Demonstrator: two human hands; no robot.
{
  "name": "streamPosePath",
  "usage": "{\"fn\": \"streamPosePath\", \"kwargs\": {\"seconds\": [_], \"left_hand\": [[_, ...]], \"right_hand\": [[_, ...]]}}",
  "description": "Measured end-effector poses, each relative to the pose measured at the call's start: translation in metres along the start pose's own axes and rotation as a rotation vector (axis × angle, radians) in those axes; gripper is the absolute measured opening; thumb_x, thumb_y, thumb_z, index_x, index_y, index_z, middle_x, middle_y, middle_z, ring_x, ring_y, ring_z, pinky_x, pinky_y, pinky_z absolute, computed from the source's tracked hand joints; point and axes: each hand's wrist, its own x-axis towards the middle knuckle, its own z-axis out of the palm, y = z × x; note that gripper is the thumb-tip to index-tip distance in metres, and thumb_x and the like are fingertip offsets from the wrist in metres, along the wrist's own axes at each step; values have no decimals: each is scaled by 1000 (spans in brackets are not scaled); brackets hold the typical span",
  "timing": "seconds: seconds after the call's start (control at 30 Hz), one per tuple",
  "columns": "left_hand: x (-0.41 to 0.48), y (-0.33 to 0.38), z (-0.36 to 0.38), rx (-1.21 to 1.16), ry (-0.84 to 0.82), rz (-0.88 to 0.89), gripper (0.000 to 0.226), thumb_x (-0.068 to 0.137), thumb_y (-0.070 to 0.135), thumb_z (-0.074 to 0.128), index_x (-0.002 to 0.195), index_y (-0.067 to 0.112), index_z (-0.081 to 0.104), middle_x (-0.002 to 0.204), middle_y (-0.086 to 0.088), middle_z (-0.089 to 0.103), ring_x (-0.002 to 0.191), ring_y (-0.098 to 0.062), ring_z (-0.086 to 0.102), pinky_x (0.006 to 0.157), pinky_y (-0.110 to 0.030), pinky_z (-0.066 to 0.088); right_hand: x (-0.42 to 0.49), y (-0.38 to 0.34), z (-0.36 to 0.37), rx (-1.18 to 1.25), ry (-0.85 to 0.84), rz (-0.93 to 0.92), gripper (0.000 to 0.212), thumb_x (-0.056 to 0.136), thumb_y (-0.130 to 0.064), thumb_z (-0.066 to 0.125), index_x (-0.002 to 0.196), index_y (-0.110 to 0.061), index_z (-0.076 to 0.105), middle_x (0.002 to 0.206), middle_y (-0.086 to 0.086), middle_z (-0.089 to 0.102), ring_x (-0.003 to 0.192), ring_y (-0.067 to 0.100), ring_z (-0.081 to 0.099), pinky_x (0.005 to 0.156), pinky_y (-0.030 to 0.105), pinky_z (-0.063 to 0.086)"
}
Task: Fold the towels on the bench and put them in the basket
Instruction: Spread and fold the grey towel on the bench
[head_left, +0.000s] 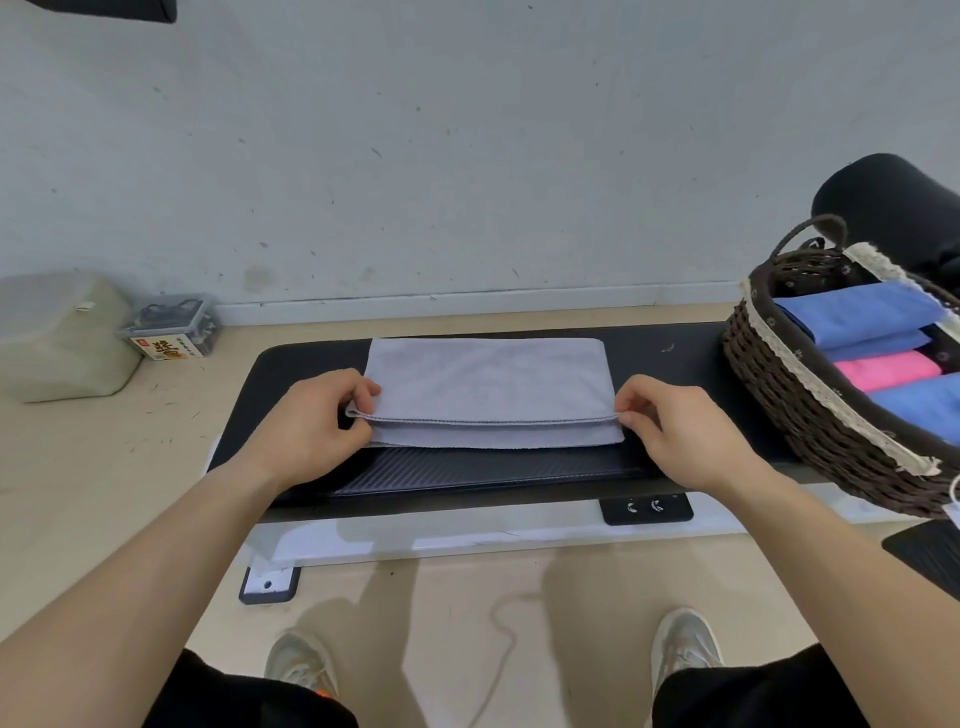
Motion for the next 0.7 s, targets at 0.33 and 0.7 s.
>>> {"fn": "streamPosePath", "kwargs": {"seconds": [0.33, 0.7], "left_hand": [[-5, 1, 1, 206, -77, 71, 22, 79, 20, 68, 77, 34, 50, 121, 22, 58, 103, -9, 58, 83, -33, 49], [20, 33, -2, 398, 45, 28, 20, 83, 54, 57, 82, 36, 64, 110, 20, 56, 108, -9, 53, 82, -33, 49]], "right_hand": [[-13, -7, -8, -80, -66, -51, 17, 93, -23, 63, 87, -37, 56, 85, -18, 60, 76, 2, 57, 66, 27, 49], [5, -36, -1, -293, 24, -43, 21, 94, -42, 52, 86, -29, 67, 92, -10, 52, 87, 16, 52, 69, 34, 49]]}}
